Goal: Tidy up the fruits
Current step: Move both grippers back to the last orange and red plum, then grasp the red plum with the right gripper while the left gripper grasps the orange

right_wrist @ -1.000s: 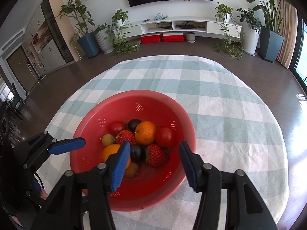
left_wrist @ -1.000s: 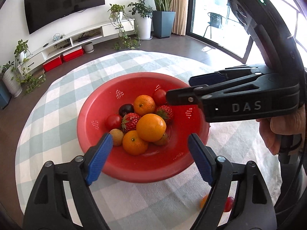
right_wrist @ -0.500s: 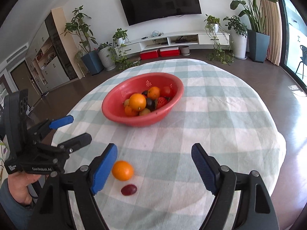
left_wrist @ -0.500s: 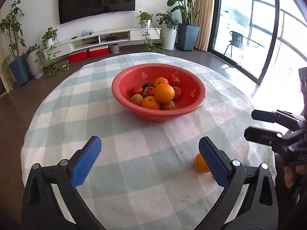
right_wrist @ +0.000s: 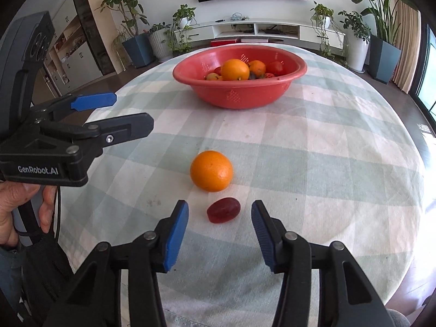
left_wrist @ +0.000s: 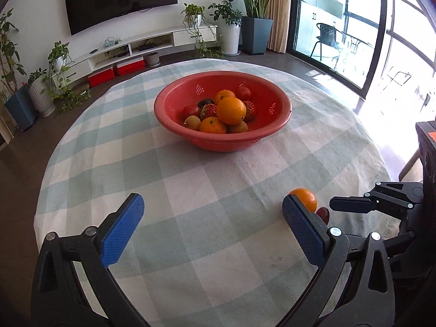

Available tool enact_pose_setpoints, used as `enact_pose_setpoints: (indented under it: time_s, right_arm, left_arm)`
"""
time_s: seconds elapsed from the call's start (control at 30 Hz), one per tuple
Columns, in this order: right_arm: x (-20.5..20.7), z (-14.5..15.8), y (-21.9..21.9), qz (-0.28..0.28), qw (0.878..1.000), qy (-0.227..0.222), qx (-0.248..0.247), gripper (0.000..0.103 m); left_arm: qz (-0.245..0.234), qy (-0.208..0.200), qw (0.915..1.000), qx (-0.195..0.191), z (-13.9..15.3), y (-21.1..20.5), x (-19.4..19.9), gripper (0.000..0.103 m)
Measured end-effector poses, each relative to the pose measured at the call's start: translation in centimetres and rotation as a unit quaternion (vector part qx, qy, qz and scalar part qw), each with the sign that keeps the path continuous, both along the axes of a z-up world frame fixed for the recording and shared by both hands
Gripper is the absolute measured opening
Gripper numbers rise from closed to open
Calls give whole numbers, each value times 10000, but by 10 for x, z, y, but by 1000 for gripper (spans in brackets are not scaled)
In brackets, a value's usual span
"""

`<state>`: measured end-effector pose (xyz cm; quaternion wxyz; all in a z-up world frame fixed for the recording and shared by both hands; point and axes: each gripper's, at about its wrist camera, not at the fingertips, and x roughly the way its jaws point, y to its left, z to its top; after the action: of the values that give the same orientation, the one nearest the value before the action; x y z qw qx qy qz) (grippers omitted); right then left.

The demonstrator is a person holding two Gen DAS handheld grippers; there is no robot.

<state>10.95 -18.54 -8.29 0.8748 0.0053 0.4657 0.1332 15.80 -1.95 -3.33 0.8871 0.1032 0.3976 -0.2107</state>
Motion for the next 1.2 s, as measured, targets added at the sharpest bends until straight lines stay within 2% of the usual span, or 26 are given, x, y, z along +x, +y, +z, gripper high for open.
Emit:
enact_pose_setpoints:
  time_s: [0.23, 0.3, 0.43, 0.53, 0.67, 0.8, 0.93, 1.03, 1.1, 1.17, 1.2]
  right_arm:
    - [3, -6, 6, -68, 9997, 71, -243, 39]
    - [4, -5, 5, -135, 9995, 90, -284, 31]
    - [4, -4, 3, -115, 9994, 130, -307, 30]
    - [2, -4, -2, -136, 9994, 156, -271, 29]
    - [-2, -1, -10, -198, 9994, 170, -226, 29]
    - [-4, 1, -18, -229, 9992, 200, -271, 29]
    - [-7, 0, -26, -264, 9989, 266, -295, 29]
    - [-8, -1, -29, -273, 9988, 288, -279, 29]
    - [-8, -2, -30, -272, 9989, 287, -266, 29]
    - [-8, -1, -30, -270, 9989, 284, -255, 29]
    - [-8, -1, -30, -268, 9989, 286, -252, 29]
  left_arm:
    - [-150, 26, 9999, 55, -3, -5, 3, 103]
    - [-279, 28, 9996, 76, -3, -10, 4, 103]
    - [-732, 14, 9972, 144, -3, -23, 6, 103]
    - [-1210, 97, 9924, 192, -5, -36, 6, 103]
    - [-1775, 150, 9825, 545, -14, -57, 2, 103]
    - [-2018, 343, 9757, 777, -29, -71, 7, 103]
    - [-2235, 577, 9702, 736, -38, -81, 11, 102]
    - [-2343, 733, 9660, 805, -46, -87, 11, 95]
    - [-2398, 832, 9638, 815, -51, -91, 10, 86]
    - [-2413, 936, 9623, 834, -55, -94, 11, 66]
    - [-2394, 982, 9626, 805, -57, -94, 11, 65]
